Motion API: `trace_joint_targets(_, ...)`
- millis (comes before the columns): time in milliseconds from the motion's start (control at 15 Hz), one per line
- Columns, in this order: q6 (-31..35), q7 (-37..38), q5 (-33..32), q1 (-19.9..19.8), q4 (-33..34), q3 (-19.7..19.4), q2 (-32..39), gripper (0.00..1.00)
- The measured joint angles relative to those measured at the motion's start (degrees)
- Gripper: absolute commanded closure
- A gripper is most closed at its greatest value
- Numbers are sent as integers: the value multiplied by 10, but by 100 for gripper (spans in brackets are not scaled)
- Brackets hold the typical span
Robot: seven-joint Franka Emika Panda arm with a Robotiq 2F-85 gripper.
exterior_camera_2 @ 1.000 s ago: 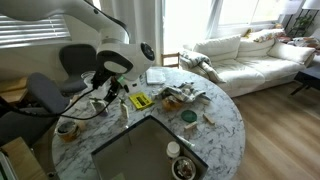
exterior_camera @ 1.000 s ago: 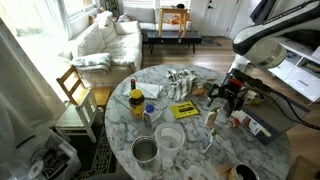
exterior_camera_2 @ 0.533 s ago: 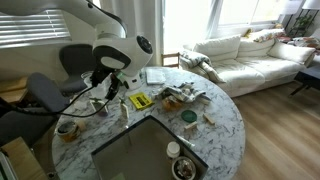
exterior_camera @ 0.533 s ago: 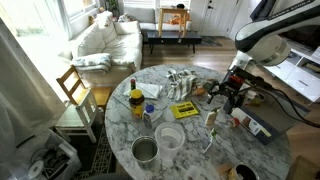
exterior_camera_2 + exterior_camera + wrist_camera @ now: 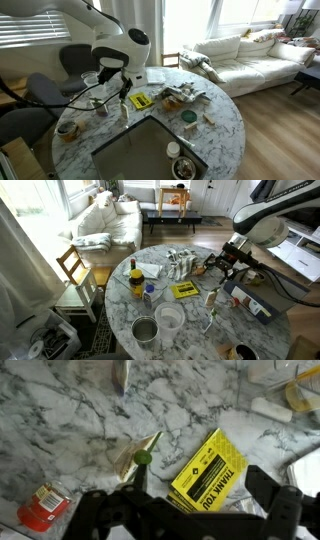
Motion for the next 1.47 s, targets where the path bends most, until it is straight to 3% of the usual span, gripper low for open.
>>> trace_joint_targets(267, 10, 68, -42, 3, -5, -1, 0, 0)
trace_joint_targets(933, -32, 124, -91, 0, -17, -4, -10, 1)
trace_joint_targets(1067, -32, 125, -90, 1, -22, -3, -6, 8)
trace_joint_targets(1267, -32, 126, -87, 1, -25, -1, -1, 29)
trace_joint_targets(1333, -32, 127, -86, 1, -25, 0, 1, 43)
trace_joint_targets(1467, -30, 129, -85, 1, -26, 0, 5, 58)
